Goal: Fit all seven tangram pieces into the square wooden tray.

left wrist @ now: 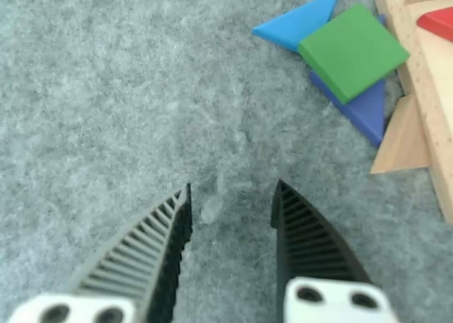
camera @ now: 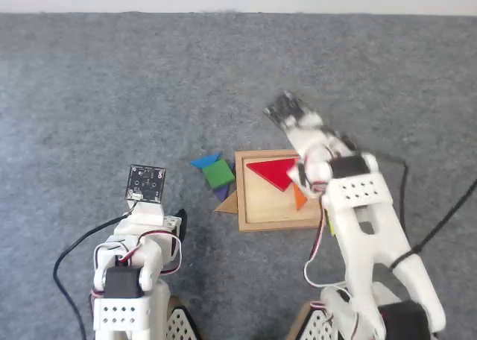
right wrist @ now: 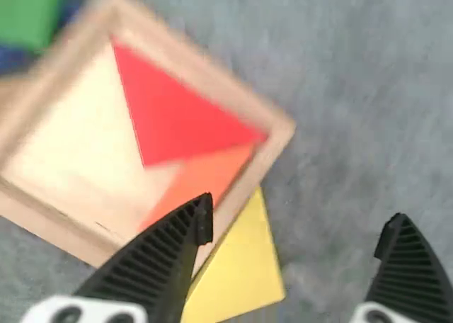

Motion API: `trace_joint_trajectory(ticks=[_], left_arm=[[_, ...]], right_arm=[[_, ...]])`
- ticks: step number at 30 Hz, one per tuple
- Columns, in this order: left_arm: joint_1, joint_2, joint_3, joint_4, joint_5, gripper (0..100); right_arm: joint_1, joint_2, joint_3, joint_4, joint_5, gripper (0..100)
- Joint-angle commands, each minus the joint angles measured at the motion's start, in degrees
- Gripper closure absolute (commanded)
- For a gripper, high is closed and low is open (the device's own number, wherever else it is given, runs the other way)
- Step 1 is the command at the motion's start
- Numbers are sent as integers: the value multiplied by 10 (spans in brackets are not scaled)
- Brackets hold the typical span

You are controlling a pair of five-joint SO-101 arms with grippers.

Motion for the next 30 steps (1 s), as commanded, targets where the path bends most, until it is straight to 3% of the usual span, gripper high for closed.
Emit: trace_joint_trajectory(ticks=[1, 12, 25, 30], left_arm=[[-2, -6, -7, 1, 5, 818], [-2, -6, -7, 1, 5, 818], [-2, -6, -7, 1, 5, 818], [-2, -6, -7, 1, 5, 818]], right_arm=[[22, 29, 20, -49, -5, 626], [22, 196, -6, -127, -5, 626], [59, 191, -62, -118, -16, 624], [74, 113, -66, -88, -47, 623]])
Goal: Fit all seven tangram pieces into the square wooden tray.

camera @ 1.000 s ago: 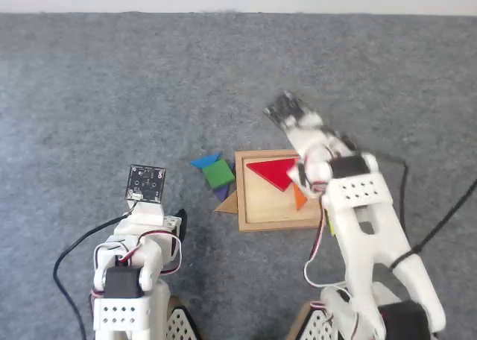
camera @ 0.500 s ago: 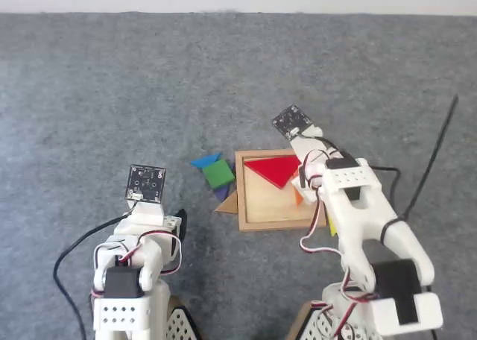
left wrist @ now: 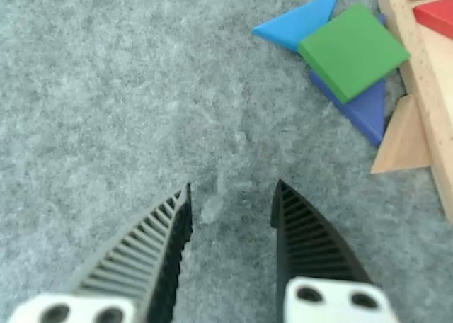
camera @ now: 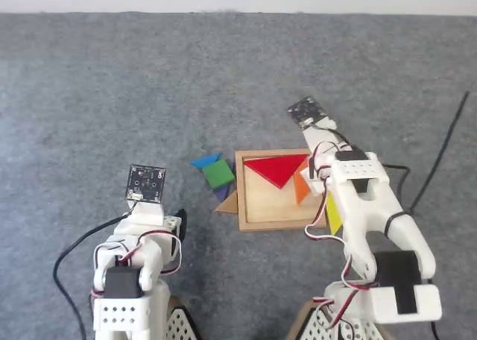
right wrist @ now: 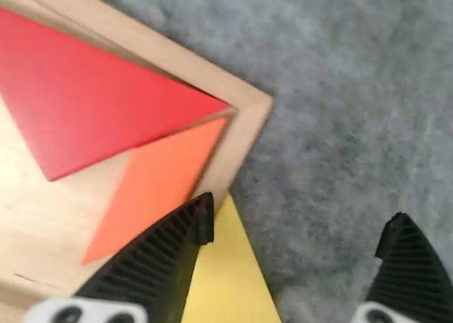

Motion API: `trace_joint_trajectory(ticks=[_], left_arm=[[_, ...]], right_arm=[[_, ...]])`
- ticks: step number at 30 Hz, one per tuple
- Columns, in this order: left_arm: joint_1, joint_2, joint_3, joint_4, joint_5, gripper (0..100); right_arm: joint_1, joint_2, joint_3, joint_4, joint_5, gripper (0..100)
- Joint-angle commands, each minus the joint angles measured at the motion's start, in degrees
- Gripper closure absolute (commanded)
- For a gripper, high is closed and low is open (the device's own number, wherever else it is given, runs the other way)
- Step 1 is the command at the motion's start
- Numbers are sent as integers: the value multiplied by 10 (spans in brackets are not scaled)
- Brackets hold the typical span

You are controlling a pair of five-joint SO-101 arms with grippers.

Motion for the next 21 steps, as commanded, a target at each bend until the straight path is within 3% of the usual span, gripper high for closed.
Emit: trace_joint_trajectory(ticks=[1, 10, 21], left_arm=[[-2, -6, -7, 1, 5, 818], [-2, -6, -7, 1, 5, 818], [-2, -6, -7, 1, 5, 818]], right_arm=[[10, -93, -32, 36, -13, 623], [35, -264, -18, 172, -14, 623], [120, -375, 113, 182, -13, 625]])
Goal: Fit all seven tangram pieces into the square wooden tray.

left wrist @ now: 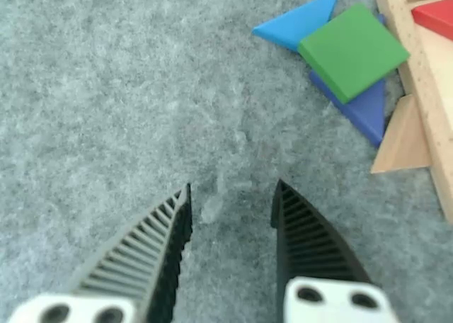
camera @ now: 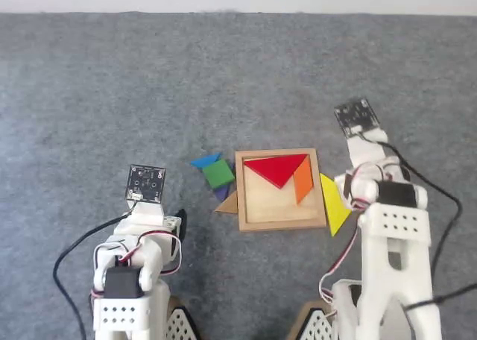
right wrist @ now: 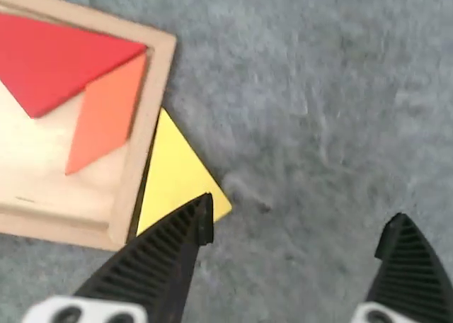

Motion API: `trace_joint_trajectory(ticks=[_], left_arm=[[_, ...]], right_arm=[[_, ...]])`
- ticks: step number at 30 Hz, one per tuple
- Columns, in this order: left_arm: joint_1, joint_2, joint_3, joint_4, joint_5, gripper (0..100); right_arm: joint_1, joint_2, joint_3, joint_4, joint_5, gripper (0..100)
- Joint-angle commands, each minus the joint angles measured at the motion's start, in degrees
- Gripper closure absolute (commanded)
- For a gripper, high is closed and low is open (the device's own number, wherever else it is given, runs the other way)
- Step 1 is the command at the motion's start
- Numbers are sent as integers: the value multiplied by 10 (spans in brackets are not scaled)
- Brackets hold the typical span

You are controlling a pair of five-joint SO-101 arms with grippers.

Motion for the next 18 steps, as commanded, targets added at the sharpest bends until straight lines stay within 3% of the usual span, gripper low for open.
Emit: trace_joint_trajectory(ticks=[1, 9, 14, 18], left_arm=[[-2, -6, -7, 1, 5, 818], [-2, -6, -7, 1, 5, 818], [-2, -6, -7, 1, 5, 818], [-2, -6, -7, 1, 5, 818]], right_arm=[[20, -29, 10, 9, -5, 625], [59, -28, 16, 32, -3, 626], [-2, -23, -4, 66, -6, 630], [-48, 36, -46, 76, -54, 707]])
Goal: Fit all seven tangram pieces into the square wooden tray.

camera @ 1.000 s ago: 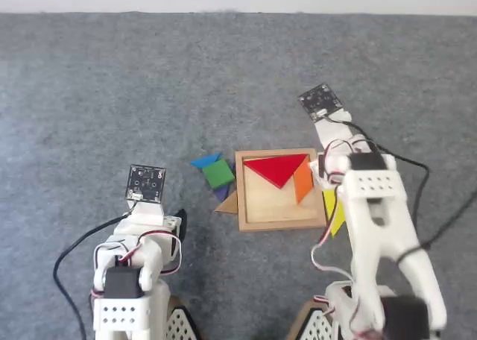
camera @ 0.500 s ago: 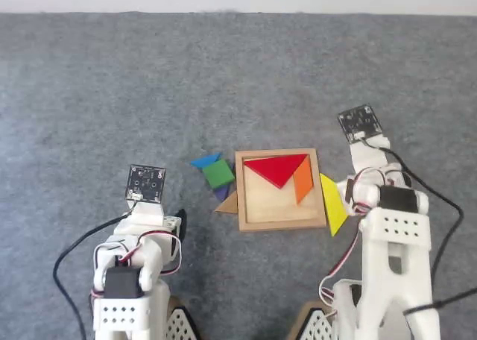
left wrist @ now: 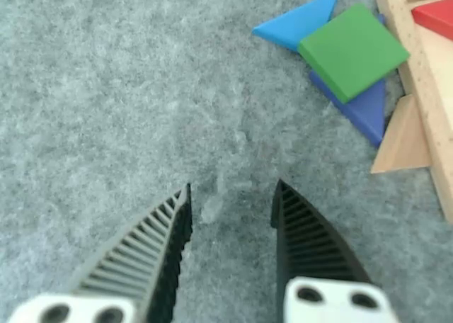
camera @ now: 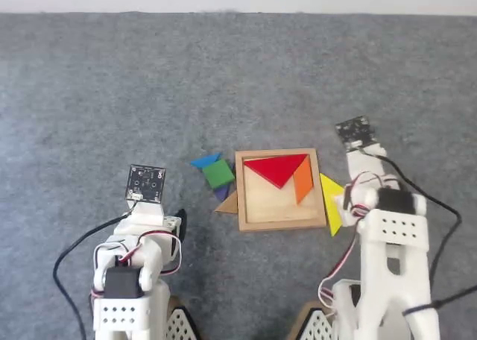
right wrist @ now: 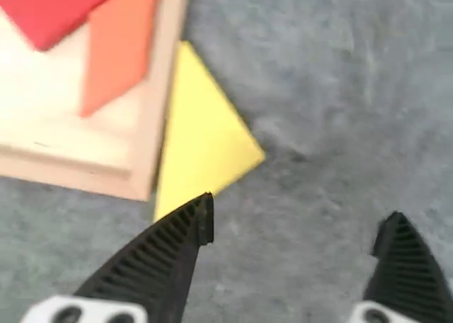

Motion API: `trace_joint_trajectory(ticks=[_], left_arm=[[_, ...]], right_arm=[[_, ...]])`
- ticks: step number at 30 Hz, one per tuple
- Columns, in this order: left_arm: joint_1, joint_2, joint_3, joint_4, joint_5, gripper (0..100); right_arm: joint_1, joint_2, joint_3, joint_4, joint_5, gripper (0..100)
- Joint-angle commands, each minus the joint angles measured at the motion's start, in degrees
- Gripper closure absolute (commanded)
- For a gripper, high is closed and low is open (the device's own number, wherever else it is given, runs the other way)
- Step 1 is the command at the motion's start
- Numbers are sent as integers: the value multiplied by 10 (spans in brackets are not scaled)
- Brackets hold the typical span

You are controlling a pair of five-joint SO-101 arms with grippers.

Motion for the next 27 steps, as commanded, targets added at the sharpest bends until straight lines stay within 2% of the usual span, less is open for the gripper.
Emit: trace_joint_trajectory(ticks=[1, 6, 13, 27], left_arm=[[-2, -6, -7, 1, 5, 818], [-2, -6, -7, 1, 5, 818], [-2, -6, -7, 1, 5, 818], [-2, -6, -7, 1, 5, 818]], right_arm=[[-32, 58, -76, 4, -42, 718], [-68, 212, -185, 17, -49, 690], [-69, 389, -272, 30, -45, 602], [-54, 444, -269, 34, 1, 604]])
